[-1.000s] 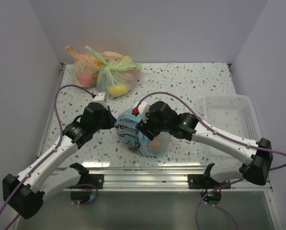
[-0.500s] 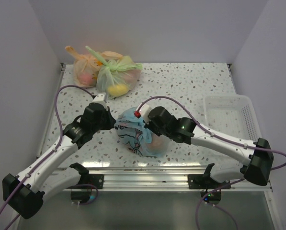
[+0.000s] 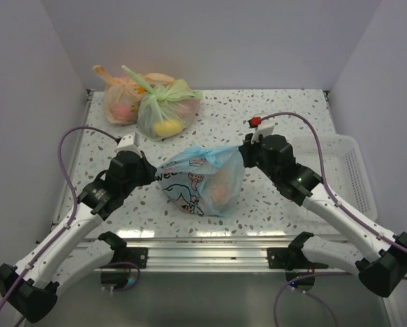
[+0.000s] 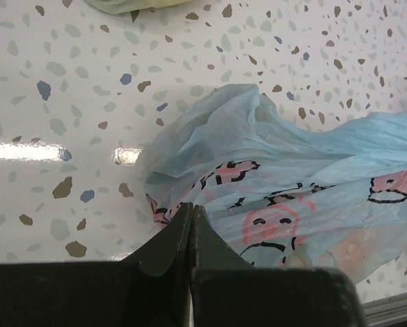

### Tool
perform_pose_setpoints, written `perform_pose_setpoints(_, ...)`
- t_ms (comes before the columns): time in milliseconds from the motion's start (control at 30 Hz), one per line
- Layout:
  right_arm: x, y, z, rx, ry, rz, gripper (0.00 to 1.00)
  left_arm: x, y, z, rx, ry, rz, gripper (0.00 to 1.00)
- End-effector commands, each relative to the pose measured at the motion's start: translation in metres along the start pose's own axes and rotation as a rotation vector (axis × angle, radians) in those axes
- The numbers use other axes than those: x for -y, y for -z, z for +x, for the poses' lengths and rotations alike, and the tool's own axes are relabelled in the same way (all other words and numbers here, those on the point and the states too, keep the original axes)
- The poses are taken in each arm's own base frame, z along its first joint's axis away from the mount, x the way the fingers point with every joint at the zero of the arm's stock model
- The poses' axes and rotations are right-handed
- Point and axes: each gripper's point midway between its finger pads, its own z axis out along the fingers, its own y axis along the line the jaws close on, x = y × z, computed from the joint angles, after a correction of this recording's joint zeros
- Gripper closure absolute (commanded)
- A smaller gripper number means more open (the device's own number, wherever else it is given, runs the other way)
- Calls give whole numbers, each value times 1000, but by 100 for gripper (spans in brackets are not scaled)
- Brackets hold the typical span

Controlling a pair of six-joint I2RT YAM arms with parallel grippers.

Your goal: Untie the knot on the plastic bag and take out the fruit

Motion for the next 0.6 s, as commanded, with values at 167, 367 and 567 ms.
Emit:
perform_pose_setpoints(167, -55, 14, -53, 237, -164, -335, 100, -40, 4, 35, -45, 23, -113, 100)
perform_pose_setpoints(367, -85, 18, -8, 74, 3, -542, 100, 1, 19, 16, 6, -143, 147, 40)
perform_pose_setpoints(567, -80, 21, 4, 6, 107, -540, 100, 32, 22, -25, 39, -321, 212, 9)
